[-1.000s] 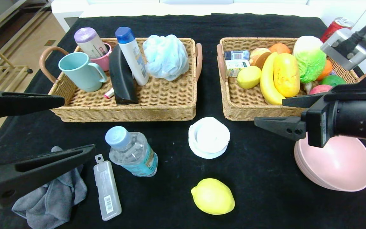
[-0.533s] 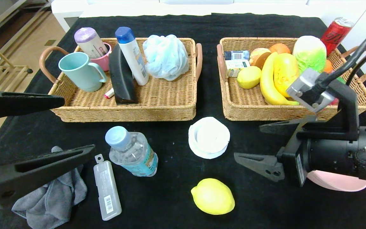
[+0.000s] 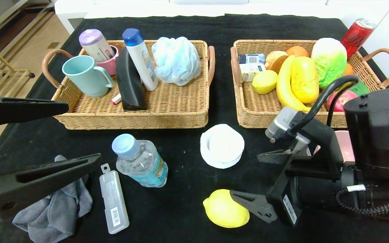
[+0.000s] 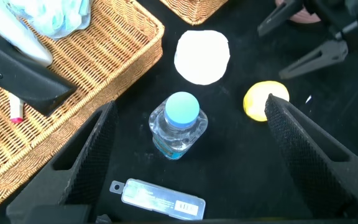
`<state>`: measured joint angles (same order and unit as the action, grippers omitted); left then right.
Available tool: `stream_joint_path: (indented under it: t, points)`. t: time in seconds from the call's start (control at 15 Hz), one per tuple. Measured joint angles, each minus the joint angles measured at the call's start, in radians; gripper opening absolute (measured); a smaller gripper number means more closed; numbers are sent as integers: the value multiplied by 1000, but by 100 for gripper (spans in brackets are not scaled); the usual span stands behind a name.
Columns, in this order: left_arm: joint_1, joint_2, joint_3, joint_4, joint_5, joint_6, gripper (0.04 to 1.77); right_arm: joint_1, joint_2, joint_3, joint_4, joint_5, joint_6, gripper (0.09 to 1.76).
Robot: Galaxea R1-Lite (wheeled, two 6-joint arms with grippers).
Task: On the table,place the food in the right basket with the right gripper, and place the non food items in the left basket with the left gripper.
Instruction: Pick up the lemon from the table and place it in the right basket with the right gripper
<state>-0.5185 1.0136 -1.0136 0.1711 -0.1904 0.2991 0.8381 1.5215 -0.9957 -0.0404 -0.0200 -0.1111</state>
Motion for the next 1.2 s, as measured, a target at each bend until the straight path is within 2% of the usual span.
stream_joint_path:
  t: [0.4, 0.53, 0.8, 1.0, 1.2]
  points:
    - [0, 0, 0, 0, 0, 0, 172, 60, 35, 8, 1, -17, 0, 170]
    - [0, -1, 0, 0, 0, 0, 172, 83, 53, 10, 0, -71, 0, 170]
    - [0, 3, 0, 0, 0, 0, 172, 108, 88, 15, -4, -85, -15, 171]
    - [0, -4, 0, 0, 0, 1, 172, 120, 116, 16, -8, -146, -39, 171]
    - [0, -7, 0, 0, 0, 1, 172, 133, 146, 18, -23, -162, -41, 171]
